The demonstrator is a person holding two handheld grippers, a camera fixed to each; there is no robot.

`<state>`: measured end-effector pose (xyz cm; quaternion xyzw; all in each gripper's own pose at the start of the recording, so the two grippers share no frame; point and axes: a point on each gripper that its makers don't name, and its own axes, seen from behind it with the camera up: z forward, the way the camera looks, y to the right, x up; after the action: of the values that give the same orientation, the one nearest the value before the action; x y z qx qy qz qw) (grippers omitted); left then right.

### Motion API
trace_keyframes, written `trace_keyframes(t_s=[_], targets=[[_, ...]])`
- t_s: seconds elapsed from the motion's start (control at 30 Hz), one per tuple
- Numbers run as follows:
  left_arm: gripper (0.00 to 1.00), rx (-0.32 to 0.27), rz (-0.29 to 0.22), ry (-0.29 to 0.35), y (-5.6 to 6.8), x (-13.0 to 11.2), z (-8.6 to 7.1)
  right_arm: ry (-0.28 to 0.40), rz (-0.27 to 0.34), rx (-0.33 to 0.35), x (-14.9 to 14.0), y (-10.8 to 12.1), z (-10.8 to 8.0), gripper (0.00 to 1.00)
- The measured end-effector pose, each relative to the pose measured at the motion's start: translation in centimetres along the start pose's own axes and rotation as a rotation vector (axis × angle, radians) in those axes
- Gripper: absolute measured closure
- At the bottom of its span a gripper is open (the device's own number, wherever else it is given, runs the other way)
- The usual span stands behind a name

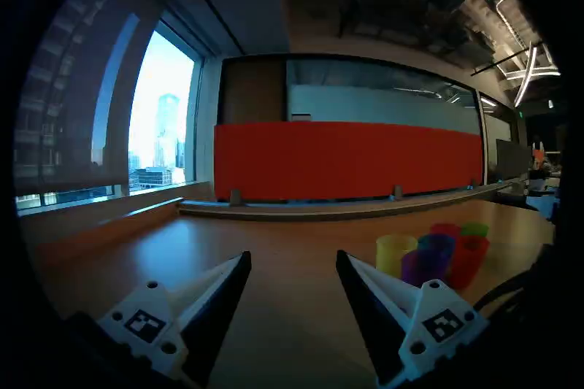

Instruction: Pour water

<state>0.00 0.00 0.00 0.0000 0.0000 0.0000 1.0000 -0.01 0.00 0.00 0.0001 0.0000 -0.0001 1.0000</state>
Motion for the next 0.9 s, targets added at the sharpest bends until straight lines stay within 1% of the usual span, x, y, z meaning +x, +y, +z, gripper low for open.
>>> trace_keyframes(t_s=[0.1, 0.2, 0.3, 0.4, 0.6, 0.77, 0.9], targets=[[0.14, -0.002, -0.003, 0.001, 0.1, 0.1, -0.1, -0.003, -0.005, 0.004, -0.4, -0.1, 0.2, 0.01], [0.14, -0.009, -0.013, 0.002, 0.1, 0.7, -0.1, -0.006, -0.009, 0.012, -0.1, -0.3, 0.3, 0.01], [0.14, -0.022, -0.024, 0.015, 0.4, 2.0, -0.1, 0.0, -0.008, 0.024, 0.8, -0.6, 0.5, 0.01], [0.14, -0.035, -0.018, 0.023, 0.6, 3.4, 0.1, 0.001, -0.009, 0.033, 1.8, -0.8, 0.6, 0.01], [0.14, -0.038, 0.004, 0.028, 0.5, 5.6, 0.6, 0.005, -0.009, 0.054, 4.0, -1.3, 1.0, 0.01], [0.14, -0.043, 0.011, 0.005, 0.4, 6.6, 1.1, 0.005, -0.008, 0.064, 5.6, -1.4, 1.4, 0.01], [0.14, -0.062, 0.005, -0.011, 0.7, 7.4, 1.5, -0.005, 0.002, 0.075, 6.8, -1.5, 1.7, 0.01]])
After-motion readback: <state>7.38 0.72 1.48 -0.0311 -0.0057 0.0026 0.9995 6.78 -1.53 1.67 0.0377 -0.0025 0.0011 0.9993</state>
